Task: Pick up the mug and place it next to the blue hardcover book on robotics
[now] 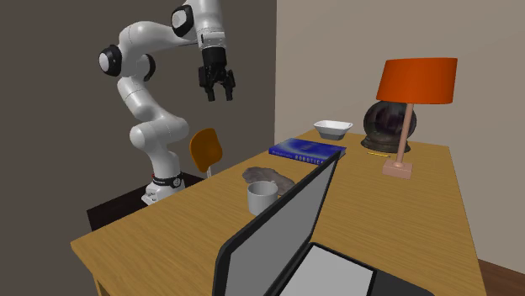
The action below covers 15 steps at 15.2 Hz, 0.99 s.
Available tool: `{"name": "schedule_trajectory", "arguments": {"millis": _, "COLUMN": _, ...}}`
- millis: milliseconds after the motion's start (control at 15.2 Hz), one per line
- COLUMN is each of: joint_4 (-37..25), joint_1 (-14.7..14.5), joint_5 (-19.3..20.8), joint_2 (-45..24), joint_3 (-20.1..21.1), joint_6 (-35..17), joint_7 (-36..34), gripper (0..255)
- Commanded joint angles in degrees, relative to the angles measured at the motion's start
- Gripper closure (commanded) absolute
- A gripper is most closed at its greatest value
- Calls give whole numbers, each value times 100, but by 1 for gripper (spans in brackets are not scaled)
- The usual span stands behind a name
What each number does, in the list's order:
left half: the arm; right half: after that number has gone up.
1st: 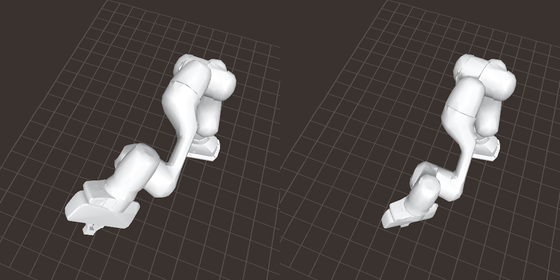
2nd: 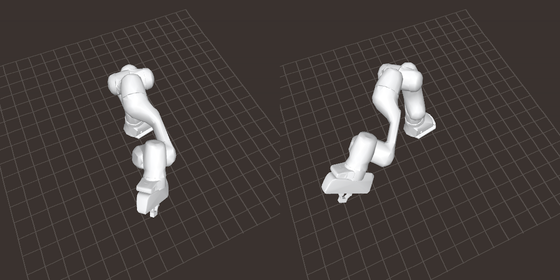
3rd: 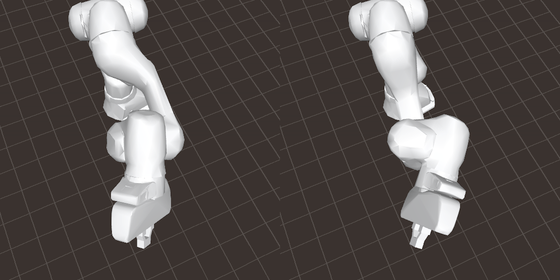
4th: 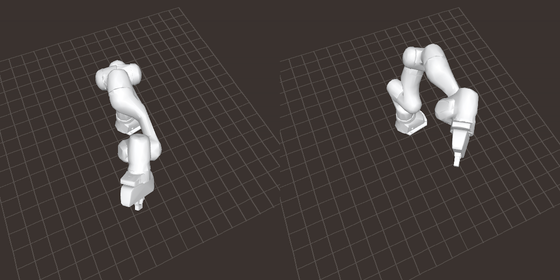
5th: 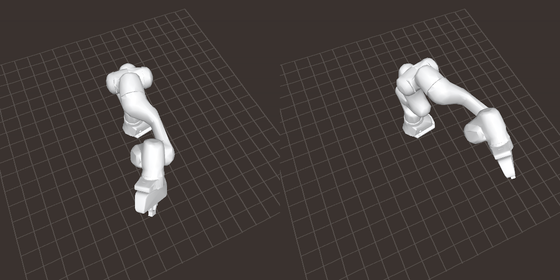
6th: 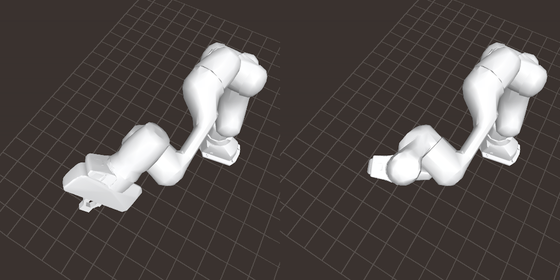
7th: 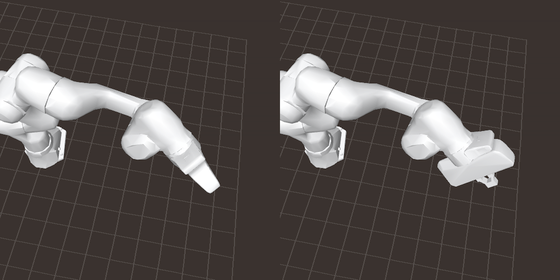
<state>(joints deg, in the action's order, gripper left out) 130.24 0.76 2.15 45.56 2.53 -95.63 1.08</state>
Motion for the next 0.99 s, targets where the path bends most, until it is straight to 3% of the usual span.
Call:
{"name": "schedule_trajectory", "arguments": {"millis": 0, "joint_4": 0, "joint_1": 0, "joint_5": 0, "joint_2": 0, "joint_3": 0, "joint_6": 0, "joint_7": 0, "gripper": 0}}
{"name": "schedule_trajectory", "arguments": {"millis": 924, "joint_4": 485, "joint_1": 14, "joint_5": -121, "joint_2": -2136, "joint_3": -629, "joint_6": -2144, "joint_7": 728, "gripper": 0}}
